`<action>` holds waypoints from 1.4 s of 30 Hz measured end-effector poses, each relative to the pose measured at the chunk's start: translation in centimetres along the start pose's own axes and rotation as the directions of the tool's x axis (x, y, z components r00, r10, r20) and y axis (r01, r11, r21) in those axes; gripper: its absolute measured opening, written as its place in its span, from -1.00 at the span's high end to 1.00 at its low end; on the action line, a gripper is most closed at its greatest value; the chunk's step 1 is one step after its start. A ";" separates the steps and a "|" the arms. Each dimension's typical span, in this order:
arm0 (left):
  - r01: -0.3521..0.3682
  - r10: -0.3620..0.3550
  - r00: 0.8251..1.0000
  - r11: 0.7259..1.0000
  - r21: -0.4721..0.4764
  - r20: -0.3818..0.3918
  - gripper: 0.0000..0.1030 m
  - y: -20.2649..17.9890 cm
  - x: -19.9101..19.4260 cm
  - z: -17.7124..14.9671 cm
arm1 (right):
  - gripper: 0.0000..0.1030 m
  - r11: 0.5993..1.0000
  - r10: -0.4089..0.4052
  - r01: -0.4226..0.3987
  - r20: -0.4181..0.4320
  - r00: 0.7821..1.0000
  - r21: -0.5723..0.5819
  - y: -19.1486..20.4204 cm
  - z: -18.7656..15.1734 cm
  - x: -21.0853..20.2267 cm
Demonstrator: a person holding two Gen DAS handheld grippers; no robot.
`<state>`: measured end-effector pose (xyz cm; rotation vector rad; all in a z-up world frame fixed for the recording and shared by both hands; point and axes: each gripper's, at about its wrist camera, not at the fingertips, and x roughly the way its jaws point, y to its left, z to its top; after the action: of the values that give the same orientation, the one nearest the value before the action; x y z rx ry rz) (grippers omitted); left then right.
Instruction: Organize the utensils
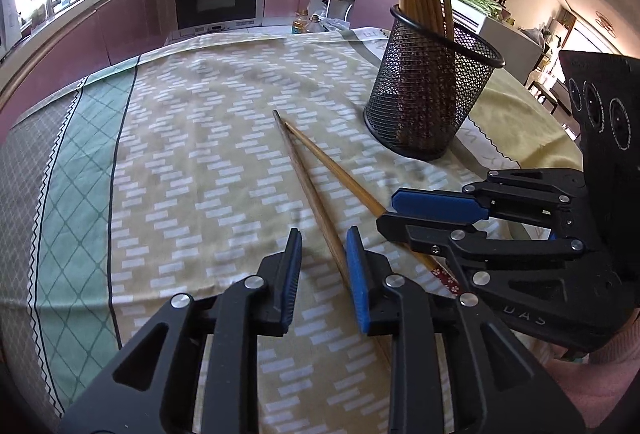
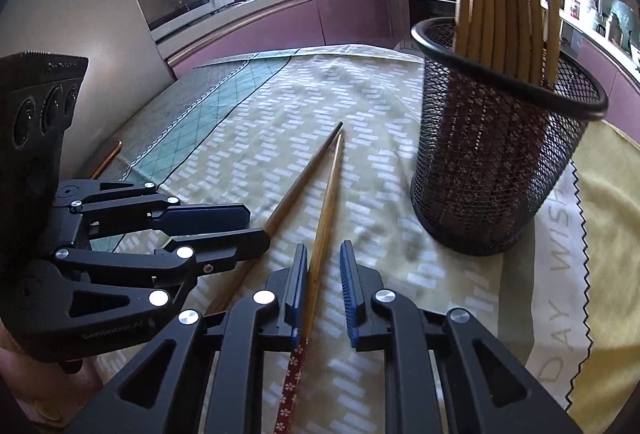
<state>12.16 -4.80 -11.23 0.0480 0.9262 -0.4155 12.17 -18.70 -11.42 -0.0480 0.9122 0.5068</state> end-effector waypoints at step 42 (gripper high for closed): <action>-0.038 0.038 0.999 0.999 0.004 0.000 0.76 -0.6 1.8 1.6 | 0.89 0.999 0.001 -0.002 0.018 1.000 0.046 -1.2 0.2 -0.1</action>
<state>14.15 -6.29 -11.61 0.0692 0.9230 -0.3826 12.78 -19.71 -11.42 -0.0015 0.9057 0.4867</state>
